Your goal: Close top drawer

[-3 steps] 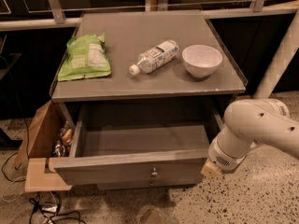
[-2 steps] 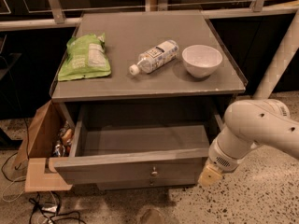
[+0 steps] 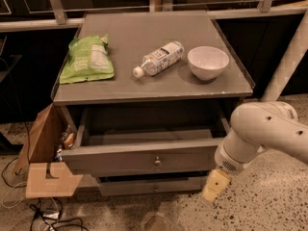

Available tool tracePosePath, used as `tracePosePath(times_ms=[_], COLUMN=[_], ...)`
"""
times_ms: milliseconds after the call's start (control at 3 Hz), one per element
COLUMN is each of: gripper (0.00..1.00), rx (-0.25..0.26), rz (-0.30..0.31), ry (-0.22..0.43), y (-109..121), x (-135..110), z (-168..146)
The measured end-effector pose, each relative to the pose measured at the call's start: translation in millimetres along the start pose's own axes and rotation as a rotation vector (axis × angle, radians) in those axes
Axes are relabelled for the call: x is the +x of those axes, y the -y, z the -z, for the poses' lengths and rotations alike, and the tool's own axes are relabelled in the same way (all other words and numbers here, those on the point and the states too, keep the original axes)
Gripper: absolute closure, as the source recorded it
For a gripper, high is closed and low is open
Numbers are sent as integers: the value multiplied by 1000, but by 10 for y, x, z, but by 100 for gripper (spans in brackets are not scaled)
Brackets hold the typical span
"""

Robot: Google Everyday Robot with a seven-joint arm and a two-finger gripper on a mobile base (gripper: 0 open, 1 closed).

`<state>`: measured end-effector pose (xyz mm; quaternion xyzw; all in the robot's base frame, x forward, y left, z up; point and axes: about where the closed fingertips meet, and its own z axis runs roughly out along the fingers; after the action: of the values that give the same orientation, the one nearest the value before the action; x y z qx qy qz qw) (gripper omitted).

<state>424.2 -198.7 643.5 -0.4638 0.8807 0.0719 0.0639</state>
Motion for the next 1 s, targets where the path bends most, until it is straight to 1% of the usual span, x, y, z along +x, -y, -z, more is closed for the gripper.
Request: tracePosePath(times_ms=[333,1000], gripper=[19,66], rx=[0,0], rz=[0,0], ry=[0,0], y=[0,0], x=[0,0], z=[0,0])
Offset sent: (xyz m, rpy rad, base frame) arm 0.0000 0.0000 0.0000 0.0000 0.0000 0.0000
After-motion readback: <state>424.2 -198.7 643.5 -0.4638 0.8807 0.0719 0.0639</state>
